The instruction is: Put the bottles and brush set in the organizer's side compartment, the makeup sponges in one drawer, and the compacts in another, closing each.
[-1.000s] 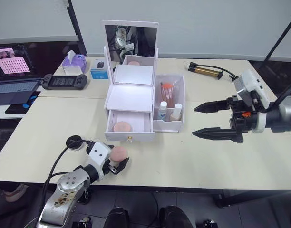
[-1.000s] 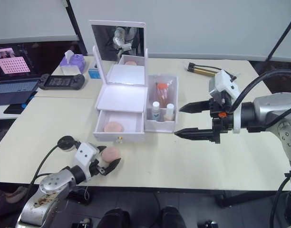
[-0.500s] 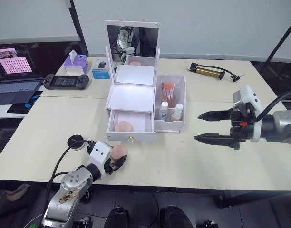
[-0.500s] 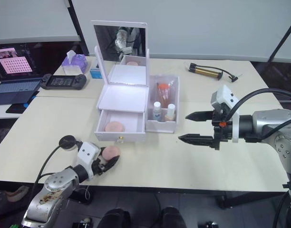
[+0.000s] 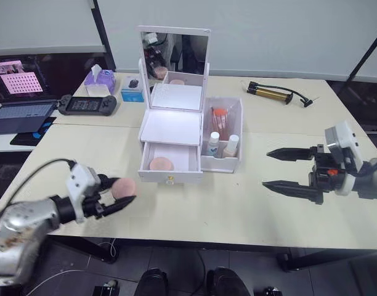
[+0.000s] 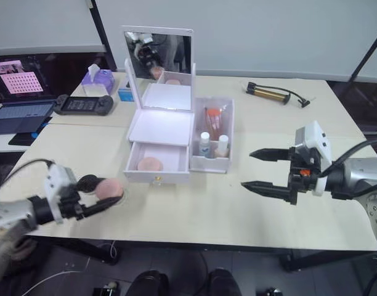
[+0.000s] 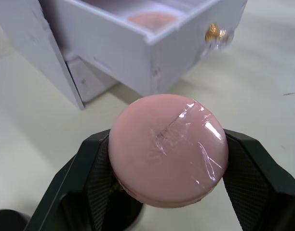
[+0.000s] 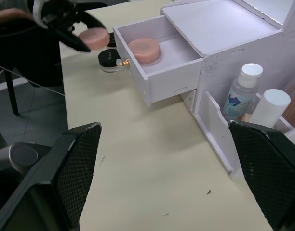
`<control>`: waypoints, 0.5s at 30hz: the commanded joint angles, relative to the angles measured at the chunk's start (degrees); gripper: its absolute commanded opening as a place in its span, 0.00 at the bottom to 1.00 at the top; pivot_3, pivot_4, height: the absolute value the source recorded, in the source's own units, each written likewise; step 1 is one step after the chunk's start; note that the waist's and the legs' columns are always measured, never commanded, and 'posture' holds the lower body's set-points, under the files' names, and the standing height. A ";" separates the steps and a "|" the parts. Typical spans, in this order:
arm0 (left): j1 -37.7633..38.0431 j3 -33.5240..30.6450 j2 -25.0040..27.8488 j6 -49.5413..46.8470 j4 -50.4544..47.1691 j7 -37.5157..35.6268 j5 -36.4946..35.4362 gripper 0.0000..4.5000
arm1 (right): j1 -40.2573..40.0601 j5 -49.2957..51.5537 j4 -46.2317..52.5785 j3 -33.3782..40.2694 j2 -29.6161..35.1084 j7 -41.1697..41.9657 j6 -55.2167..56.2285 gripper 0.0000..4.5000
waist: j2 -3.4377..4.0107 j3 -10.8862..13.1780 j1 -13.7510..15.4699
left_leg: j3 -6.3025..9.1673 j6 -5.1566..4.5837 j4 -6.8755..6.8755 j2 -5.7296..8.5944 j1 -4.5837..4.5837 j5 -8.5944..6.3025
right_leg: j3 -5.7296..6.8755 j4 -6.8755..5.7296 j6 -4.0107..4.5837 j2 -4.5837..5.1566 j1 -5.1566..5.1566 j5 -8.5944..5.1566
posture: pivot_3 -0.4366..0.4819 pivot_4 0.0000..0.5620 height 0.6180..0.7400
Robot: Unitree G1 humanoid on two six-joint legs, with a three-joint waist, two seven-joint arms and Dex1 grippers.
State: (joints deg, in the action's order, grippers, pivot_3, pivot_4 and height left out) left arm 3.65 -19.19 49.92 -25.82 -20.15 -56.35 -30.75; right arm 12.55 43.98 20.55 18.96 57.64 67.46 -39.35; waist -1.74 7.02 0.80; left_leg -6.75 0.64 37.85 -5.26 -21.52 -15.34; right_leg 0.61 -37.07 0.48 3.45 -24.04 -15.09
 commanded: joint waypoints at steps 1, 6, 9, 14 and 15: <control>-4.02 -3.57 5.01 0.46 3.58 -5.10 -1.76 0.65 | -0.46 -2.98 -0.79 2.98 0.18 -0.90 4.89 1.00 | 0.01 0.00 -0.12 | -0.01 0.00 0.00 0.01 0.00 0.00 | 0.00 0.00 0.00 -0.01 0.00 0.00 | 0.48 0.27 0.68; -10.12 -5.31 11.84 -1.16 9.73 -11.47 -3.64 0.65 | 1.02 -15.33 -6.37 2.12 -7.27 -11.60 19.85 1.00 | -0.03 0.03 -0.51 | 0.00 0.00 -0.05 0.08 0.02 0.00 | 0.01 -0.02 -0.01 -0.12 -0.04 -0.07 | 0.48 0.27 0.68; -15.28 -3.84 13.08 -0.26 12.46 -11.79 -2.98 0.65 | 3.93 -12.83 -9.44 2.96 -10.64 -14.58 18.01 1.00 | 0.05 0.08 -0.54 | -0.04 0.04 -0.05 0.17 -0.01 0.02 | -0.04 -0.07 0.00 -0.06 -0.07 -0.06 | 0.48 0.27 0.68; -27.24 2.99 11.96 -4.54 12.19 -11.74 -4.35 0.65 | 8.21 -3.15 -12.94 4.48 -10.04 -12.84 6.60 1.00 | 0.07 0.11 -0.09 | -0.01 0.11 -0.04 0.26 -0.02 0.07 | -0.02 -0.07 -0.02 -0.03 0.02 -0.04 | 0.48 0.27 0.68; -29.01 4.28 11.44 -4.87 12.16 -11.79 -4.22 0.65 | 8.31 -1.53 -13.39 5.04 -9.48 -11.10 5.68 1.00 | 0.07 0.11 -0.02 | -0.01 0.11 -0.04 0.27 -0.03 0.07 | -0.03 -0.07 -0.02 -0.03 0.01 -0.04 | 0.48 0.27 0.68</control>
State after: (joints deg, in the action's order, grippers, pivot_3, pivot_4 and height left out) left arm -23.44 -16.01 61.37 -30.03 -6.87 -68.14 -33.96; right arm 19.88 38.45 7.16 21.24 46.77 54.25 -31.48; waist -1.67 7.13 0.78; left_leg -6.74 0.75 37.81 -4.97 -21.57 -15.27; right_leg 0.57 -37.14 0.45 3.42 -24.01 -15.12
